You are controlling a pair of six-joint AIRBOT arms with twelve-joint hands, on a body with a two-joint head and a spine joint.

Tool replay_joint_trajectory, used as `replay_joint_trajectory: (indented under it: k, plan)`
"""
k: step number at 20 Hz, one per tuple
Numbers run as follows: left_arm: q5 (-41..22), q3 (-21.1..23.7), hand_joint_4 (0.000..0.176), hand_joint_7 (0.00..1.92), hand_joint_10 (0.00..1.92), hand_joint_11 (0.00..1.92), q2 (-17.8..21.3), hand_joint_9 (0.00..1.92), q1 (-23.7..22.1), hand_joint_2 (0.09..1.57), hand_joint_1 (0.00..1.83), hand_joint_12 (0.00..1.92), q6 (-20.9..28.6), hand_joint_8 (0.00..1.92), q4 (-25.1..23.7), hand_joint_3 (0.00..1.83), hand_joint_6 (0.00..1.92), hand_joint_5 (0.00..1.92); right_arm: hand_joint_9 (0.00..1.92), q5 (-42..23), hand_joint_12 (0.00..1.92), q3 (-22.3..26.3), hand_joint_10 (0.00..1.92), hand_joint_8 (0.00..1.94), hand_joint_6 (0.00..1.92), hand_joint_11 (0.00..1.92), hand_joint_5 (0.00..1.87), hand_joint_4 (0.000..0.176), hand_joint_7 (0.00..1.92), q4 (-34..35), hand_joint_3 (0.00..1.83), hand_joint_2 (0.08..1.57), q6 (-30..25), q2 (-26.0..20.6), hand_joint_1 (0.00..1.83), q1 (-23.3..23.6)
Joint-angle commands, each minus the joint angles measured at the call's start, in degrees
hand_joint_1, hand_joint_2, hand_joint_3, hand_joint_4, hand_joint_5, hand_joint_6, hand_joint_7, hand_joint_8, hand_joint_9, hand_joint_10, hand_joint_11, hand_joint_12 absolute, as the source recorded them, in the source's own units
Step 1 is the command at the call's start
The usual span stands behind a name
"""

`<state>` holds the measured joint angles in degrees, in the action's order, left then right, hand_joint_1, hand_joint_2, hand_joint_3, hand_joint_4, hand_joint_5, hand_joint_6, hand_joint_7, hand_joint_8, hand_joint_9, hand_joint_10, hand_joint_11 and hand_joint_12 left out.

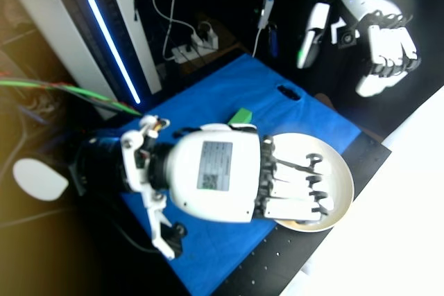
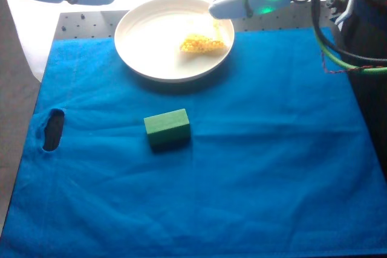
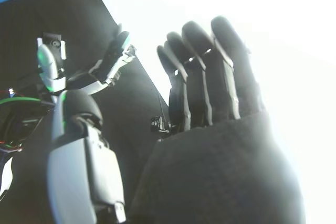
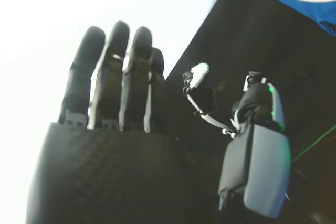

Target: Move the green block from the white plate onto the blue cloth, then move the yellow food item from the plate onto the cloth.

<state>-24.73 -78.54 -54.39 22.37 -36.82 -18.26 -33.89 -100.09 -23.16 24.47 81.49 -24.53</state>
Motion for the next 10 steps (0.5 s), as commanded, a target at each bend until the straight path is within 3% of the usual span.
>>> replay_joint_trajectory:
  k: [1, 2, 4, 5, 7, 8, 9, 10]
  plan:
    - [-6.71, -0.04, 0.03, 0.32, 0.0, 0.15, 0.21, 0.35, -1.18, 0.9, 0.45, 0.52, -0.03, 0.0, 1.46, 0.0, 0.0, 0.21, 0.45, -5.95, 1.81, -0.35, 0.76, 0.02, 0.0, 0.12, 0.53, 0.0, 0.78, 1.56, 0.0, 0.84, -0.07, 0.51, 0.59, 0.97]
    - [-6.69, 0.02, 0.037, 0.26, 0.0, 0.15, 0.07, 0.29, -1.62, 0.89, 0.45, 0.4, -0.04, 0.0, 1.1, 0.0, 0.0, 0.17, 0.46, -5.94, 1.7, -0.83, 0.54, 0.0, 0.0, 0.09, 0.49, 0.0, 0.69, 1.36, 0.0, 0.84, -0.07, 1.05, 0.53, 0.97]
    - [-6.88, 0.15, 0.044, 0.19, 0.0, 0.11, -0.28, 0.24, -2.74, 0.88, 0.45, 0.35, -0.05, 0.0, 0.39, 0.0, 0.0, 0.13, 0.45, -5.91, 1.52, -2.13, 0.17, 0.0, 0.0, 0.0, 0.43, 0.0, 0.57, 1.31, 0.0, 0.85, -0.07, 2.44, 0.52, 0.97]
    - [-6.96, 0.2, 0.051, 0.18, 0.0, 0.13, -0.37, 0.23, -3.08, 0.88, 0.46, 0.28, -0.05, 0.0, 0.21, 0.0, 0.0, 0.13, 0.57, -5.91, 1.62, -2.55, 0.19, 0.03, 0.0, 0.05, 0.42, 0.0, 0.69, 1.24, 0.0, 0.86, -0.07, 2.87, 0.55, 0.97]
    - [-6.7, 0.25, 0.06, 0.18, 0.0, 0.21, -0.95, 0.23, -4.91, 0.89, 0.5, 0.15, -0.06, 0.0, -1.06, 0.0, 0.0, 0.15, 0.59, -5.77, 1.77, -3.51, 0.65, 0.02, 0.0, 0.23, 0.42, 0.0, 0.86, 0.58, 0.01, 0.88, -0.07, 3.97, 0.55, 0.96]
    - [-6.6, 0.25, 0.053, 0.2, 0.0, 0.19, -1.15, 0.24, -5.47, 0.88, 0.52, 0.13, -0.06, 0.01, -1.41, 0.0, 0.01, 0.17, 0.57, -5.66, 1.78, -3.66, 0.85, 0.02, 0.0, 0.29, 0.4, 0.0, 0.88, 0.39, 0.0, 0.86, -0.07, 4.18, 0.55, 0.96]
    - [-6.54, 0.26, 0.041, 0.23, 0.01, 0.21, -1.28, 0.25, -5.9, 0.89, 0.51, 0.13, -0.06, 0.02, -1.69, 0.0, 0.01, 0.18, 0.57, -5.58, 1.88, -3.84, 1.21, 0.06, 0.0, 0.41, 0.39, 0.0, 0.93, 0.26, 0.0, 0.84, -0.07, 4.32, 0.57, 0.96]
    - [-6.35, 0.29, 0.055, 0.25, 0.01, 0.2, -1.54, 0.25, -6.84, 0.89, 0.51, 0.13, -0.06, 0.02, -2.3, 0.0, 0.01, 0.18, 0.47, -5.45, 1.69, -4.42, 0.86, 0.01, 0.0, 0.27, 0.4, 0.0, 0.73, 0.09, 0.0, 0.83, -0.07, 4.81, 0.56, 0.96]
